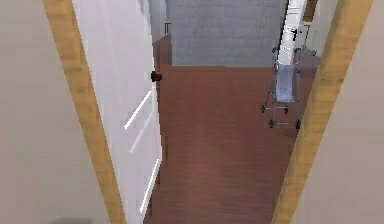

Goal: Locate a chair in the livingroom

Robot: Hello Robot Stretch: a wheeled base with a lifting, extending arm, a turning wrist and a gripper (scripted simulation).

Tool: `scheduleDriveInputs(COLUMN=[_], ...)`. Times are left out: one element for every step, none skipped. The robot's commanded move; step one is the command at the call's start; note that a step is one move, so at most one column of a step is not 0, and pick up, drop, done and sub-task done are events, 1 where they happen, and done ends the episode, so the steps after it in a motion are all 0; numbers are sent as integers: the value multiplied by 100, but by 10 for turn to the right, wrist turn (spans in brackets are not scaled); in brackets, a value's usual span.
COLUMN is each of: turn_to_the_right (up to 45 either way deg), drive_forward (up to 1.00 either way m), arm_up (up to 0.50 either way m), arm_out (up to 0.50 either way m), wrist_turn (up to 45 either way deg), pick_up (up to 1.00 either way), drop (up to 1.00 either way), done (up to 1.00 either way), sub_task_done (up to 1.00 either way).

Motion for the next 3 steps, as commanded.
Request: scheduleDriveInputs(turn_to_the_right=[0, 300, 0], drive_forward=[60, 0, 70], arm_up=[0, 0, 0], arm_out=[0, 0, 0], wrist_turn=[0, 0, 0], pick_up=[0, 0, 0], drop=[0, 0, 0], done=[0, 0, 0], sub_task_done=[0, 0, 0])
